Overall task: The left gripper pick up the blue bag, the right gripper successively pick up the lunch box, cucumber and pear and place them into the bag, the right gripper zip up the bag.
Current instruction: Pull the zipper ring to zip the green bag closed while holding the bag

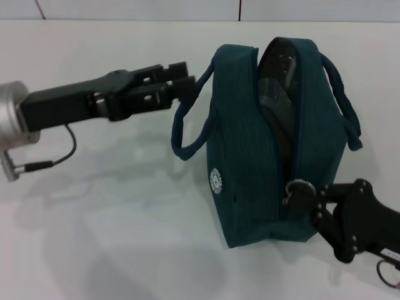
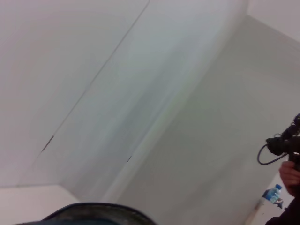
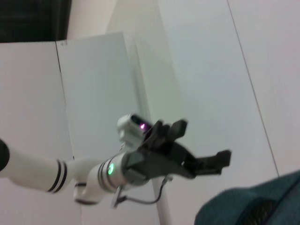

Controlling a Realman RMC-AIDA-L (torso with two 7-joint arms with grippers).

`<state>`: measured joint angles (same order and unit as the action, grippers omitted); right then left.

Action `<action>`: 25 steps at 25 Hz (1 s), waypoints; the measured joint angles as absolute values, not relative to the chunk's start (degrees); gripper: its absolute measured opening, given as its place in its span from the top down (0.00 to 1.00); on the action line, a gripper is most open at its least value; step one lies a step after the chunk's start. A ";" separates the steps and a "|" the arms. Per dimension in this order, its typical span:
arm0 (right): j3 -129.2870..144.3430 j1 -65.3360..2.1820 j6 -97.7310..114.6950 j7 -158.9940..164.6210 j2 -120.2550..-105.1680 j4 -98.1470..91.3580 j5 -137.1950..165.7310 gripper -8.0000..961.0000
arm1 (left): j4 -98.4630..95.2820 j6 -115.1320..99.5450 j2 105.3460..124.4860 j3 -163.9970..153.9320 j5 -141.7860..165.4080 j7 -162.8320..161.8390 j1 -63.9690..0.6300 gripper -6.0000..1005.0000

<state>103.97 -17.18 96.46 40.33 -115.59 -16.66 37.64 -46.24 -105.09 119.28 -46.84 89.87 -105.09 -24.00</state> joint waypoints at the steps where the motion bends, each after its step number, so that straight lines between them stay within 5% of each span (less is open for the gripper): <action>1: 103.97 -17.24 96.34 40.29 -115.61 -17.28 37.34 0.99 | -46.23 -105.84 119.33 -46.86 89.33 -104.01 -23.36 0.15; 13: 103.80 -22.94 95.43 39.52 -115.75 -19.15 30.43 0.99 | -39.72 -108.89 119.28 -46.91 87.89 -87.83 -14.90 0.12; 25: 104.24 -30.44 88.62 39.50 -116.18 -19.93 29.81 0.99 | -25.50 -102.43 119.52 -47.20 91.75 -71.83 -15.64 0.12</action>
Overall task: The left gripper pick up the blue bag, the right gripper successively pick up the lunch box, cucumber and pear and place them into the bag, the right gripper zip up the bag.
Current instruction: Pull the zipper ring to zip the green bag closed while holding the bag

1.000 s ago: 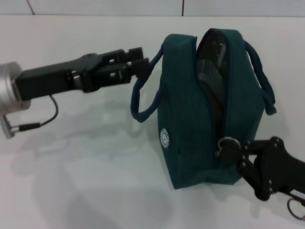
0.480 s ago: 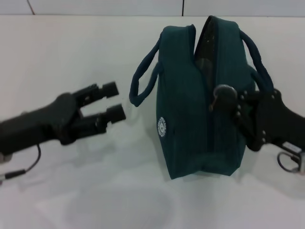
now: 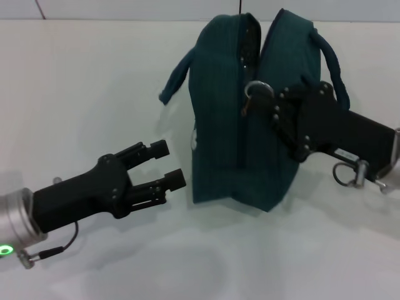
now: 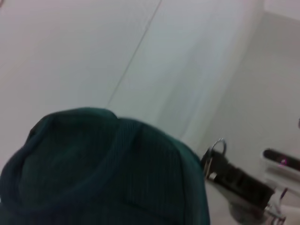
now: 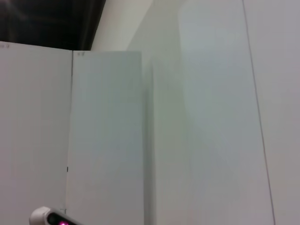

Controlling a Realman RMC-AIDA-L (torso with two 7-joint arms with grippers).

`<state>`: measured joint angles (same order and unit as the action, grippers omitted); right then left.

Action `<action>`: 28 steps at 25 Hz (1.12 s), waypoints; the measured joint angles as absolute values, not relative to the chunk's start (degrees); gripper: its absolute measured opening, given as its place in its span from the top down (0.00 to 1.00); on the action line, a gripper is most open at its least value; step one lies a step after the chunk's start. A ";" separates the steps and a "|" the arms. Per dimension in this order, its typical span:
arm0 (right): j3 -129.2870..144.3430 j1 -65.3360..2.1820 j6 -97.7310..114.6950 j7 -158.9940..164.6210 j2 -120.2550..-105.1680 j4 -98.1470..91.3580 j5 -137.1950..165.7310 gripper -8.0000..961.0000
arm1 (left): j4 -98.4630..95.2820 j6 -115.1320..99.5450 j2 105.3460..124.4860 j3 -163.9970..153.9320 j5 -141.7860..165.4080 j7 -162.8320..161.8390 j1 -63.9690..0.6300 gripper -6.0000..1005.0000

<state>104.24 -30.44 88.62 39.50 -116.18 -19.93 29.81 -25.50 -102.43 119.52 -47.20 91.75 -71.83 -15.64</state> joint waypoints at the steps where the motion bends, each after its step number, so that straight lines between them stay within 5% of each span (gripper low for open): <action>1: 104.23 -30.89 88.34 39.50 -116.19 -20.00 29.80 0.99 | -24.23 -101.42 119.55 -47.17 91.69 -70.85 -16.03 0.12; 28: 103.97 -32.17 86.74 39.45 -116.19 -20.61 29.08 0.99 | -16.70 -93.99 119.89 -47.18 87.45 -67.68 -23.63 0.13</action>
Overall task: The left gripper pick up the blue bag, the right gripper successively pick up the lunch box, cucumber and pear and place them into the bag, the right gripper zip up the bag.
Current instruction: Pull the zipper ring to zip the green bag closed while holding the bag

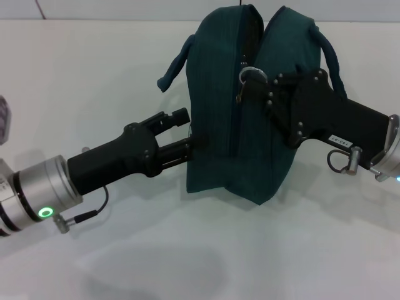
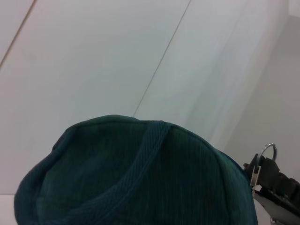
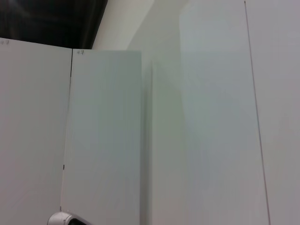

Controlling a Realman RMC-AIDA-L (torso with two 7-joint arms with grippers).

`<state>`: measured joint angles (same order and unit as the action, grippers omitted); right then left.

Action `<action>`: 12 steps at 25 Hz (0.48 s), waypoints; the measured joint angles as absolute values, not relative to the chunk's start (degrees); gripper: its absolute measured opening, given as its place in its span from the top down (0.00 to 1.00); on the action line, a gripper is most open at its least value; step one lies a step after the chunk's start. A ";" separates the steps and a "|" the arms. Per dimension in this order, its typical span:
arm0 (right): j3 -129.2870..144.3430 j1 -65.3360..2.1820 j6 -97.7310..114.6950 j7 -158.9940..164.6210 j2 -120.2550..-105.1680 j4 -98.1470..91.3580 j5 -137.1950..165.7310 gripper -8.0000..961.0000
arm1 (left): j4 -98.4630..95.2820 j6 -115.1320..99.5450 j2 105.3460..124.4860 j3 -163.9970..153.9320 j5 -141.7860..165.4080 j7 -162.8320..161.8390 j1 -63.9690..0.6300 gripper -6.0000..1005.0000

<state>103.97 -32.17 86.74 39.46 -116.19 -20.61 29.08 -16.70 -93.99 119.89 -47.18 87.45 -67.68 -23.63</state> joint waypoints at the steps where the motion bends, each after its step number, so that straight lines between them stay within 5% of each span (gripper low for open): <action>1: 103.97 -32.17 86.74 39.45 -116.19 -20.64 29.07 0.99 | -16.41 -93.85 119.88 -47.16 87.44 -67.87 -23.94 0.14; 12: 103.97 -32.17 86.73 39.46 -116.18 -20.66 29.08 0.99 | -15.41 -92.25 119.85 -47.20 87.79 -70.56 -25.70 0.24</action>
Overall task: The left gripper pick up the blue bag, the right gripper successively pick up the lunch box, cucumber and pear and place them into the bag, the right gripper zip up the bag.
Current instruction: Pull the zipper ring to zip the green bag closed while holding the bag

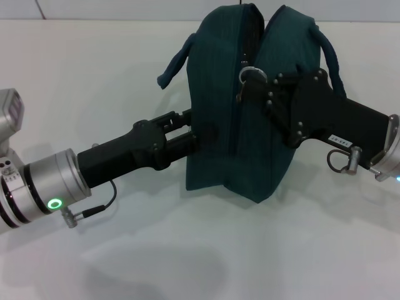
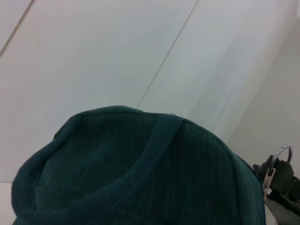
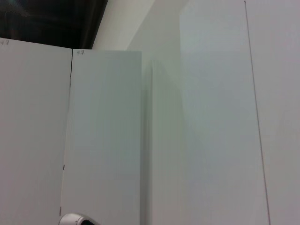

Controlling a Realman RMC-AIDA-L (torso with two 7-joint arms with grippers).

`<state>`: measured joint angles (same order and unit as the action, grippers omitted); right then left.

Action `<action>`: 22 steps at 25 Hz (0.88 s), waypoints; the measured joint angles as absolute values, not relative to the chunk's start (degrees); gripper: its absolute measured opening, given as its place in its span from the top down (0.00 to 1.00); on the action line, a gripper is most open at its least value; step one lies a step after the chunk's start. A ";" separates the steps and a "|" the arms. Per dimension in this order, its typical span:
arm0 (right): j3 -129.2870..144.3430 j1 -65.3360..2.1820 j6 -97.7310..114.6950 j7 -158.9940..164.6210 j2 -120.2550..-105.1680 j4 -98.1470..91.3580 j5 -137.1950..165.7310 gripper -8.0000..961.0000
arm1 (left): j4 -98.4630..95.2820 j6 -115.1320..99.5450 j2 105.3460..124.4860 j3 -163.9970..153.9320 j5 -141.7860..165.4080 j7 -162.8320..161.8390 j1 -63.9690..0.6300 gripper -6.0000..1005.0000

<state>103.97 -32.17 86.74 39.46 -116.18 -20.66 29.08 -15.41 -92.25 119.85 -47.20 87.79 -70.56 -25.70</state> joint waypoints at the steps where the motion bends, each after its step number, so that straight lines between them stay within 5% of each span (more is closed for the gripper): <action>1: 103.97 -32.17 86.74 39.46 -116.18 -20.66 29.08 0.99 | -15.45 -92.36 119.85 -47.23 87.86 -70.51 -25.71 0.26; 10: 103.97 -32.30 86.66 39.46 -116.19 -20.75 29.10 0.99 | -15.56 -92.83 119.76 -48.07 88.06 -70.19 -25.99 0.42; 13: 103.97 -32.33 86.62 39.46 -116.18 -20.74 29.09 0.99 | -15.58 -92.88 119.70 -48.88 88.07 -70.15 -26.33 0.63; 22: 103.94 -32.56 86.65 39.46 -116.19 -21.56 28.08 0.99 | -15.87 -92.83 119.52 -51.46 88.19 -69.64 -26.88 0.84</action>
<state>103.94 -32.56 86.65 39.46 -116.19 -21.56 28.08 -15.87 -92.83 119.52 -51.46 88.19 -69.64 -26.88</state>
